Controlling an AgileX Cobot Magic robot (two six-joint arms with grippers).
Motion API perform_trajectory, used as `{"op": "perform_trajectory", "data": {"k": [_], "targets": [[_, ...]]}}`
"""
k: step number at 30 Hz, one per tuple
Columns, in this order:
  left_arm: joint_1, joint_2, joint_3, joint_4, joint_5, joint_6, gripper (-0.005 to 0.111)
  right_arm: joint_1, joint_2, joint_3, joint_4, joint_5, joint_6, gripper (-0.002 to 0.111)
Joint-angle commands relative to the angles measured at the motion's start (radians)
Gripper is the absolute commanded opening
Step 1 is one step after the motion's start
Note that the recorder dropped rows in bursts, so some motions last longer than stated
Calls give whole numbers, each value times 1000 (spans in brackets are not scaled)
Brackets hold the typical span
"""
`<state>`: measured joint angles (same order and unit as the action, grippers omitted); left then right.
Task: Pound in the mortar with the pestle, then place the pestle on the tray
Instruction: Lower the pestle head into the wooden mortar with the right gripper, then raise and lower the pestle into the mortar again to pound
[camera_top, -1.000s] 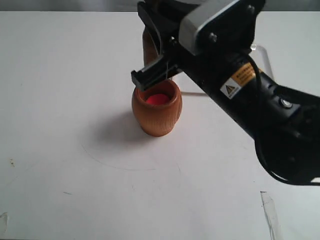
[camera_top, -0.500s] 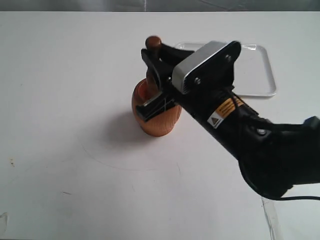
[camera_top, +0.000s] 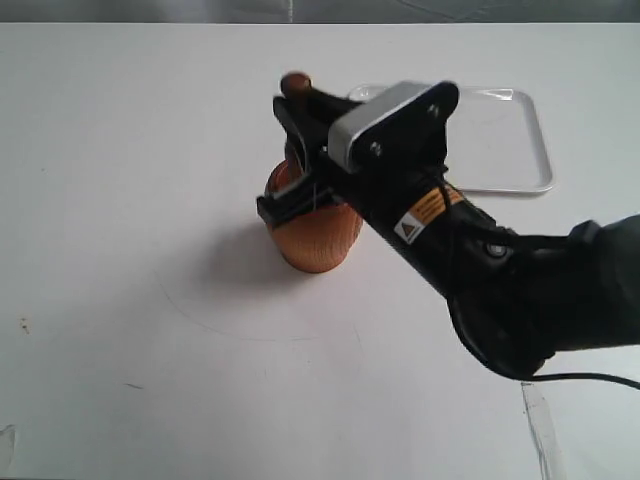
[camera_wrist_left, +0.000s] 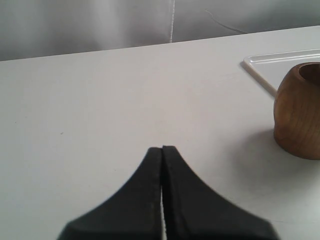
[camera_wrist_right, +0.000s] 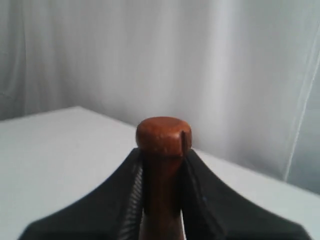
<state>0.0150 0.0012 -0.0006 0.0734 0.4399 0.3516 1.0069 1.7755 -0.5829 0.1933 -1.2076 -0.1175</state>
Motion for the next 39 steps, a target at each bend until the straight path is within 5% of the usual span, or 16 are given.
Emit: {"op": "perform_trajectory", "data": {"k": [1,6,12,29,39], "targets": [[-8,-1,1,-7,-3,-8,0,-10,-96,-78,-11,8,-48,0],[-8,-1,1,-7,-3,-8,0,-10,-11,-83,18,195,-114,0],[-8,-1,1,-7,-3,-8,0,-10,187,-83,41,147,-50,0],[-8,-1,1,-7,-3,-8,0,-10,-182,-83,29,60,-111,0],[-8,-1,1,-7,-3,-8,0,-10,26,-83,14,193,-91,0]]}}
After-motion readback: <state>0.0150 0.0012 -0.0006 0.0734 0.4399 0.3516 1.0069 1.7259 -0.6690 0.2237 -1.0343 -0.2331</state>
